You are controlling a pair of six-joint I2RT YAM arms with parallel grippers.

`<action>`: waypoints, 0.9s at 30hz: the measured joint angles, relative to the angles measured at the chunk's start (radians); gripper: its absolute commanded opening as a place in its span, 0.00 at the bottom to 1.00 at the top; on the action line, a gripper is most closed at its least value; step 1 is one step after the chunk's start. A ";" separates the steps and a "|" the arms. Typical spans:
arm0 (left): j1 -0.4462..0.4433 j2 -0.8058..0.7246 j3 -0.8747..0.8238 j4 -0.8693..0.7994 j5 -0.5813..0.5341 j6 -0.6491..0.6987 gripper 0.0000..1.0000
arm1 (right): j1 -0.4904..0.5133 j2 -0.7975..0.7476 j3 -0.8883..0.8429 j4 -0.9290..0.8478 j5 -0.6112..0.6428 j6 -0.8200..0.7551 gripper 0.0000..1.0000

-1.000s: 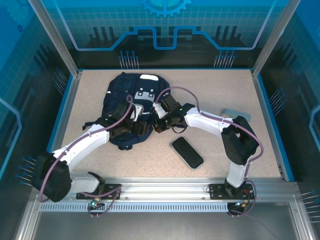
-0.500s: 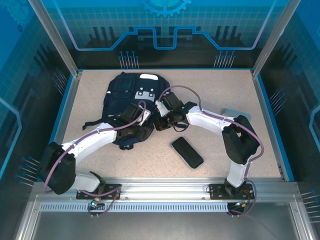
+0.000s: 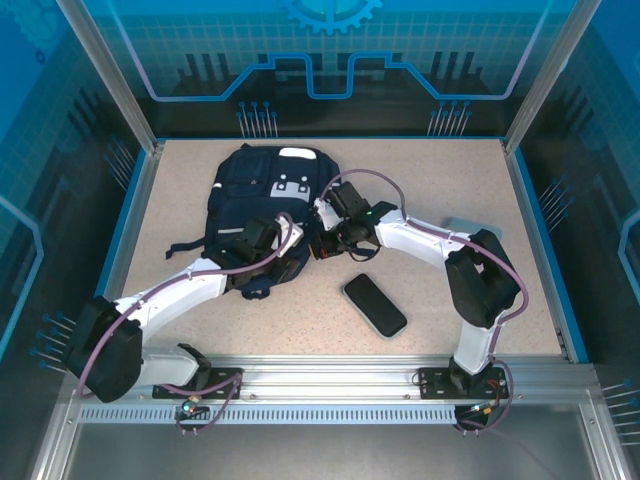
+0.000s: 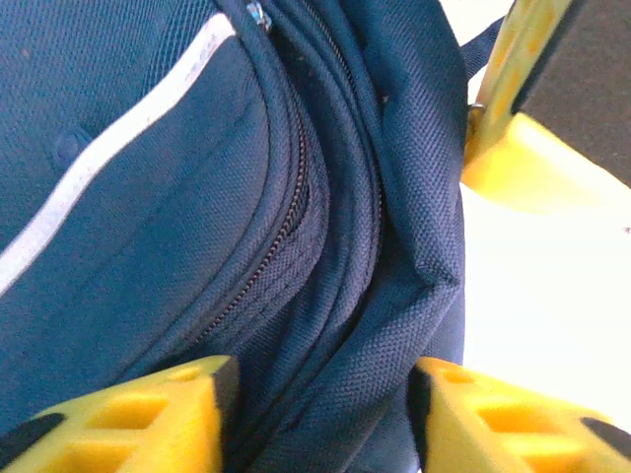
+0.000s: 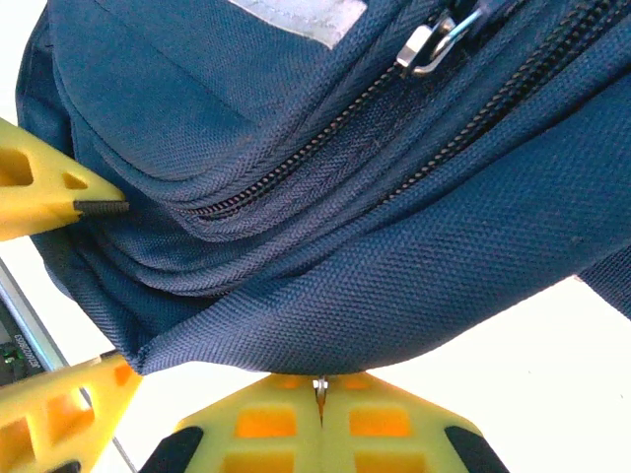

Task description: Pack books, pencil case, and school supplies into a backpack

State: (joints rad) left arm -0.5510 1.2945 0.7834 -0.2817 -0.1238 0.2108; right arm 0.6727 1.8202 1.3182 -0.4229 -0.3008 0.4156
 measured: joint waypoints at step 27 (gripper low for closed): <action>-0.026 -0.108 -0.053 0.070 -0.040 0.028 0.00 | -0.123 0.040 0.119 -0.093 0.064 -0.264 0.01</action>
State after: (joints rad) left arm -0.5766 1.1862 0.7303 -0.2119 -0.1638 0.2390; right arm 0.5495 1.8606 1.4376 -0.5163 -0.2367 0.1520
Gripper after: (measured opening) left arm 0.048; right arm 0.060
